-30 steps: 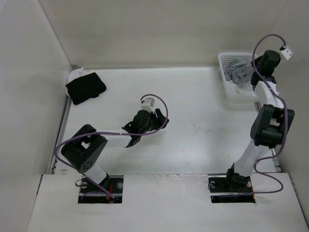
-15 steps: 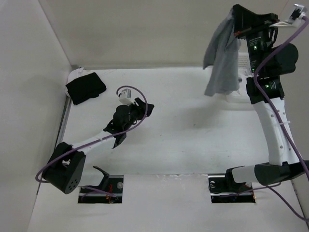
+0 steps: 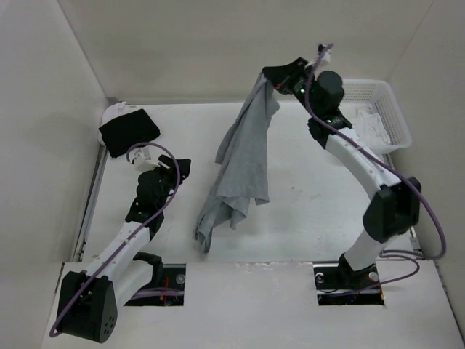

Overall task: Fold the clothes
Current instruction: Move the tank top to the center of the board, then flatten the tank top out

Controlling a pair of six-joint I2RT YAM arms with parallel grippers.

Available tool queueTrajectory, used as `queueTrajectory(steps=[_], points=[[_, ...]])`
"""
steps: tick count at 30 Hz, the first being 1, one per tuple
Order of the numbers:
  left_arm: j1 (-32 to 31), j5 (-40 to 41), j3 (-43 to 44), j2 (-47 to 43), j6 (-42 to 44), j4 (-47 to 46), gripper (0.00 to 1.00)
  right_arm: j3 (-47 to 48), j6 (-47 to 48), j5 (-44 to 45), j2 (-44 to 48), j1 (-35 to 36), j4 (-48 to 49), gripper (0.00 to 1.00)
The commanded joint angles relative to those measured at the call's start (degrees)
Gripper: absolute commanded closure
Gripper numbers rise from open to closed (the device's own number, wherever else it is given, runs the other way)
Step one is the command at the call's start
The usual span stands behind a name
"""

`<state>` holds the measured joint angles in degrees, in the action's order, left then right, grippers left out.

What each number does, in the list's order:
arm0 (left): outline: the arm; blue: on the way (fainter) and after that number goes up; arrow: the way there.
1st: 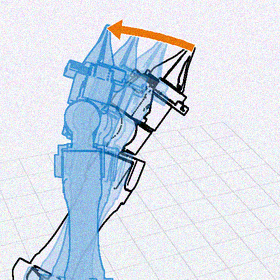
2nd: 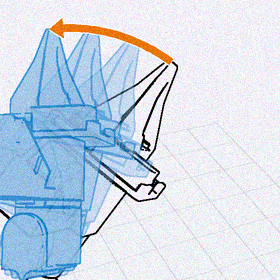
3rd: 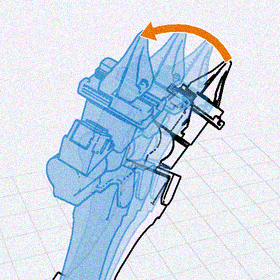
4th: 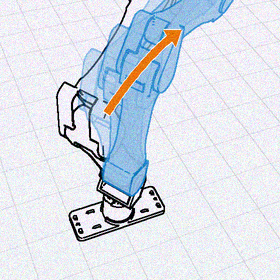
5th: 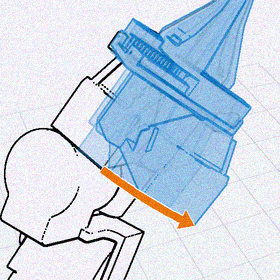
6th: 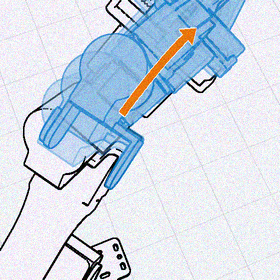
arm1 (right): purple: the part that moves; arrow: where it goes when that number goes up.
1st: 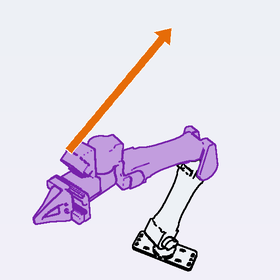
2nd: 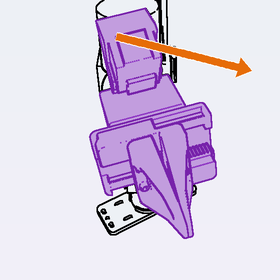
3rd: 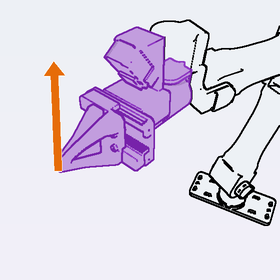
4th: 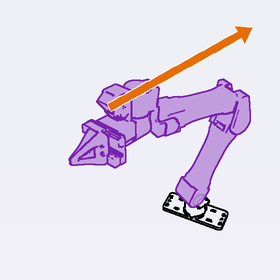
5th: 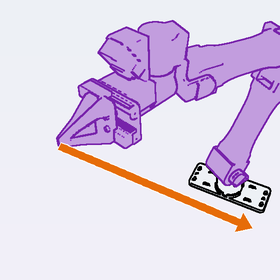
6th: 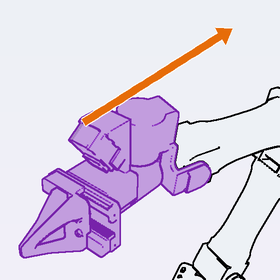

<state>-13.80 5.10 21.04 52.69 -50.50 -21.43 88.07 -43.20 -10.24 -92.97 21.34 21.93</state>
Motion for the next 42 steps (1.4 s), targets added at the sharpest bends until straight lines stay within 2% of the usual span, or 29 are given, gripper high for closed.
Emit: queueTrajectory(steps=[1, 6, 11, 14, 17, 19, 20, 21, 22, 23, 24, 27, 29, 30, 32, 34, 36, 37, 42], points=[[2.68, 0.69, -1.61, -4.95, -1.53, 2.53, 0.5, 9.99, -3.3, -4.0, -5.9, -0.21, -1.88, 0.98], [4.71, 0.79, -0.91, -7.33, -1.53, 4.64, 0.5, 15.11, 4.15, -2.43, -2.85, 5.66, -7.86, 0.98], [5.85, 0.61, 1.2, -7.42, -0.39, 4.91, 0.5, 7.66, 11.29, 6.44, 6.56, 14.72, -11.3, 0.98], [6.2, 0.78, 2.34, -8.04, -0.56, 5.0, 0.5, -4.62, 13.32, 15.83, 14.9, 21.66, -9.55, 0.98], [5.94, 1.31, 2.17, -8.57, -0.48, 5.0, 0.5, -25.07, 11.92, 31.8, 23.25, 28.6, -3.5, 0.98], [5.94, 1.4, 1.64, -8.48, -0.39, 5.0, 0.5, -35.38, 8.68, 39.04, 25.98, 31.33, -1.38, 0.95], [5.94, 1.4, 1.03, -8.22, -0.21, 5.08, 0.5, -43.52, 3.79, 42.9, 27.56, 33.52, -1.11, 0.92], [6.03, 1.4, 0.5, -7.87, 0.05, 5.08, 0.5, -47.34, 1.04, 43.2, 28.19, 34.67, -1.63, 0.88], [6.11, 1.4, -0.2, -7.51, 0.4, 5.43, 0.5, -54.17, -4.99, 43.2, 29.93, 36.95, -3.46, 0.74], [6.11, 1.4, -0.38, -7.34, 0.49, 5.52, 0.5, -55.1, -5.83, 43.2, 30.21, 37.32, -3.82, 0.7], [6.2, 1.4, -1.25, -6.55, 0.84, 6.04, 0.5, -57.64, -7.41, 43.2, 31.87, 38.37, -5.92, 0.62], [4.54, 1.84, -2.4, -3.4, 1.37, 7.19, 0.51, -58.8, -5.68, 43.29, 35.39, 37.34, -8.66, 0.55], [2.08, 2.19, -2.58, -0.84, 1.81, 7.54, 0.53, -57.41, -1.2, 40.49, 35.49, 34.34, -9.19, 0.69], [0.68, 2.37, -2.58, 0.39, 2.07, 7.54, 0.53, -56.96, -0.23, 39.6, 35.14, 33.81, -9.28, 0.71], [-3.97, 3.15, -2.06, 4.42, 3.38, 7.11, 0.54, -54.17, 3.46, 32.35, 30.95, 31.53, -11.81, 0.84], [-8.63, 4.12, -0.65, 9.61, 4.79, 6.23, 0.55, -51.34, 4.44, 27.57, 25.67, 30.82, -15.15, 0.84], [-12.59, 4.48, 1.54, 15.84, 6.11, 3.86, 0.55, -48.62, 5.66, 24.58, 20.39, 30.91, -16.48, 0.8], [-14.26, 4.56, 2.68, 19.44, 6.46, 1.85, 0.55, -46.78, 7.24, 23.61, 17.93, 31.78, -16.48, 0.73], [-15.24, 3.25, 4.45, 27.46, 5.41, -4.75, 0.55, -40.27, 12.88, 21.76, 11.68, 39.16, -18.67, 0.53]])
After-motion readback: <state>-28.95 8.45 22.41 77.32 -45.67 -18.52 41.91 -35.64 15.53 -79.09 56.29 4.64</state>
